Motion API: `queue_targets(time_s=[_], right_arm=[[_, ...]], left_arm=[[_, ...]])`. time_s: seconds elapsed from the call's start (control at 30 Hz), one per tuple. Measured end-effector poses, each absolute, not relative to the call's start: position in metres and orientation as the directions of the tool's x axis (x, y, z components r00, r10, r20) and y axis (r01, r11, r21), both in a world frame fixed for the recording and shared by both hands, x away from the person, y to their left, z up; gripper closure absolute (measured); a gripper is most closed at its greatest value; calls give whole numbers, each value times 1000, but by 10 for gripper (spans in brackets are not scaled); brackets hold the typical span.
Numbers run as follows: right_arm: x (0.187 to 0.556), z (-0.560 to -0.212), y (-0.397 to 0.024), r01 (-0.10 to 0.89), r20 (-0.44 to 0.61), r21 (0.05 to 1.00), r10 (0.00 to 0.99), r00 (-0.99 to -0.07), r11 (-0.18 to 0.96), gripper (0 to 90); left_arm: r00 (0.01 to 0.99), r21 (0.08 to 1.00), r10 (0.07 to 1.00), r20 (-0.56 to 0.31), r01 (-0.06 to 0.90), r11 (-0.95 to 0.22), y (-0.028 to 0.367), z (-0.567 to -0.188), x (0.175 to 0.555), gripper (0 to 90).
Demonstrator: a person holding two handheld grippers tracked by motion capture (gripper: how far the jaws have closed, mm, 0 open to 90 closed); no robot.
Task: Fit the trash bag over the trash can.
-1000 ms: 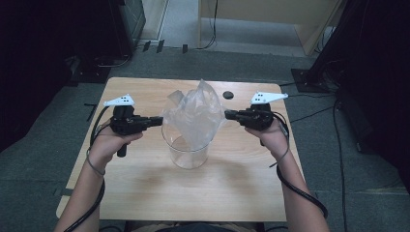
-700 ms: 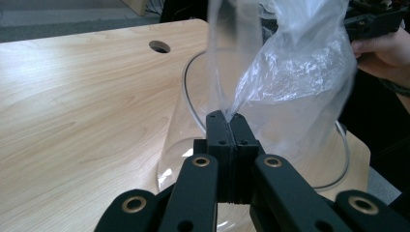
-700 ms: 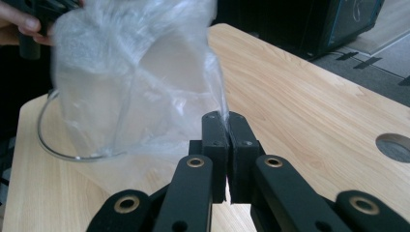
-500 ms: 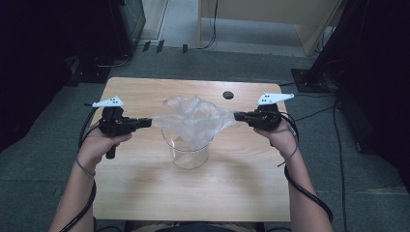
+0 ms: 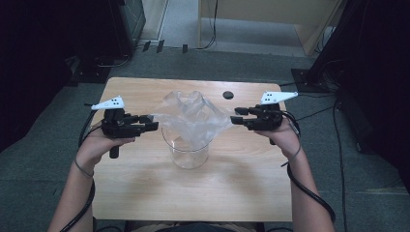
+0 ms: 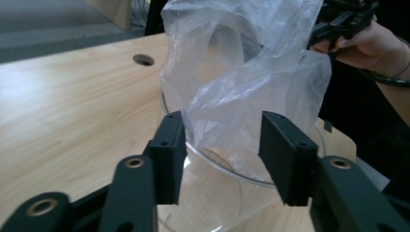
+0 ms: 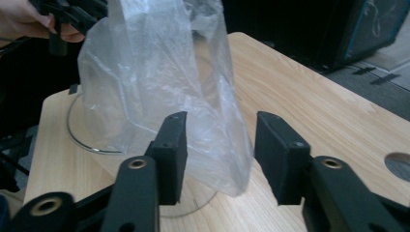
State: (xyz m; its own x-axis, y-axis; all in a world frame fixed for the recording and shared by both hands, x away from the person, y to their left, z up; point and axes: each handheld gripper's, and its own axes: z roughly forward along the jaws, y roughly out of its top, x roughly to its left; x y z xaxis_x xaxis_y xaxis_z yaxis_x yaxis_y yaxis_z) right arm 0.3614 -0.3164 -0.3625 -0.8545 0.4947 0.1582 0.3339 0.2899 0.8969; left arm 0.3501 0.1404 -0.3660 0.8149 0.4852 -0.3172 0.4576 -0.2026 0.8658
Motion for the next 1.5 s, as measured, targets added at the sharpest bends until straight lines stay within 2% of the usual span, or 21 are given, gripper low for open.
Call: queue_targets(time_s=[0.23, 0.4, 0.53, 0.67, 0.93, 1.5], right_arm=[[361, -358, -313, 320, 152, 909, 500, -853, 269, 513], [363, -357, -310, 328, 170, 916, 518, -838, 230, 524], [364, -356, -307, 325, 165, 922, 543, -823, 212, 531], [366, -356, -299, 319, 166, 926, 540, -825, 203, 535], [367, -353, -288, 297, 146, 931, 530, -835, 212, 534], [367, -349, -272, 284, 108, 921, 525, -844, 267, 532]], left_arm=[[822, 883, 483, -304, 432, -180, 144, -358, 348, 450], [831, 891, 492, -259, 402, -210, 147, -358, 347, 386], [831, 879, 486, -271, 419, -227, 145, -360, 347, 359], [831, 870, 502, -238, 412, -270, 138, -363, 349, 359], [827, 902, 513, -230, 379, -207, 146, -351, 348, 357], [810, 917, 549, -207, 355, -179, 158, -340, 347, 386]])
